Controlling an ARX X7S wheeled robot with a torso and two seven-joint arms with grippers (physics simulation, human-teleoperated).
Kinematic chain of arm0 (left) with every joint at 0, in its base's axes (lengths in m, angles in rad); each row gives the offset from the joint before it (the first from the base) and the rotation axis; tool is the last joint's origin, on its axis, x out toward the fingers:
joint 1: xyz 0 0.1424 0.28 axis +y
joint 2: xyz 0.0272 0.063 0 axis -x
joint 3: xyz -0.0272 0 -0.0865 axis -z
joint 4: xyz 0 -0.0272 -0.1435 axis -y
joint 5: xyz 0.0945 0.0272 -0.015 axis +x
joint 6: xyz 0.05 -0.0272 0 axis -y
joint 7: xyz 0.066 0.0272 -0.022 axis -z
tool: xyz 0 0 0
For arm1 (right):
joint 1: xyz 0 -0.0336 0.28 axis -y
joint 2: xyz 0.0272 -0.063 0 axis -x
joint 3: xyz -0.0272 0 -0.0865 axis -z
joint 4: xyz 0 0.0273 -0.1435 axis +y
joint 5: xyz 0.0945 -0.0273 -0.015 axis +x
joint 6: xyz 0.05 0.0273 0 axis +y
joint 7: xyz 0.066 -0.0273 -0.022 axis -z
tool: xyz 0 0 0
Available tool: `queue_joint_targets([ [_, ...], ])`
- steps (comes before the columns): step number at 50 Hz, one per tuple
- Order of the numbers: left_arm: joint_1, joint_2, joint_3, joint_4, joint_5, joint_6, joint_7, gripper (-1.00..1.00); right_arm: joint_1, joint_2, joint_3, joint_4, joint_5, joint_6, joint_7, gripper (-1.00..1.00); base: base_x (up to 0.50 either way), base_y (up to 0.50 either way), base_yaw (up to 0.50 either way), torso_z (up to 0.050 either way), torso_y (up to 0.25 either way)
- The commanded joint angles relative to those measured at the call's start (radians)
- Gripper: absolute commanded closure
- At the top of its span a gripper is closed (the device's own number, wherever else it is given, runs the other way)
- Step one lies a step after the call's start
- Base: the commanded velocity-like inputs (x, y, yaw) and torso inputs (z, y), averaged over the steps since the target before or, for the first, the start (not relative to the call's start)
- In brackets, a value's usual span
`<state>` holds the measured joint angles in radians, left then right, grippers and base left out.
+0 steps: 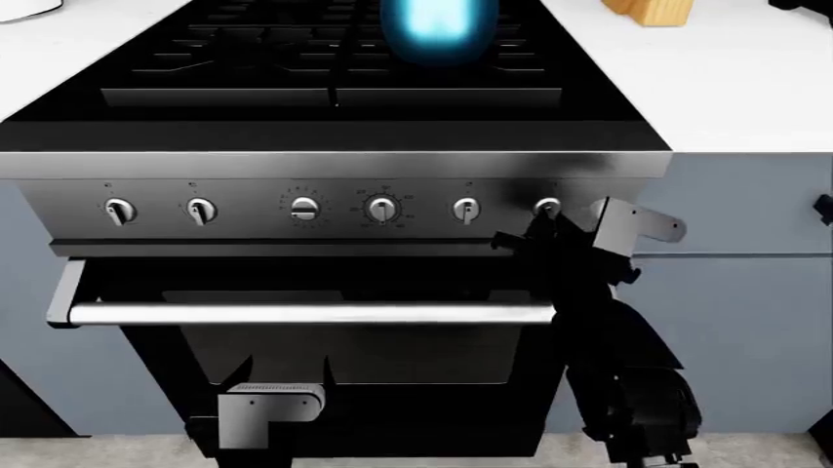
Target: Turn off the front right burner of the stove.
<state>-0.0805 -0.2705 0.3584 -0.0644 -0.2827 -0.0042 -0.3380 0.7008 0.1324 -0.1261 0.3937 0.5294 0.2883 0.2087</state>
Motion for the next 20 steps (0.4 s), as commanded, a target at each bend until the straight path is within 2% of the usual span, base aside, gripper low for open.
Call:
queue_joint_targets([
  [1, -0.001, -0.003, 0.003, 0.006, -0.004, -0.005, -0.004, -1.0, 0.019, -0.045, -0.022, 0.004, 0.162, -0.013, -0.069, 1.0, 0.0, 0.0, 0.01, 0.0, 0.0],
  [20, -0.002, -0.006, 0.008, -0.002, -0.007, 0.005, -0.006, -1.0, 0.021, -0.046, -0.015, 0.038, 0.186, -0.035, -0.04, 1.0, 0.0, 0.0, 0.0, 0.0, 0.0],
])
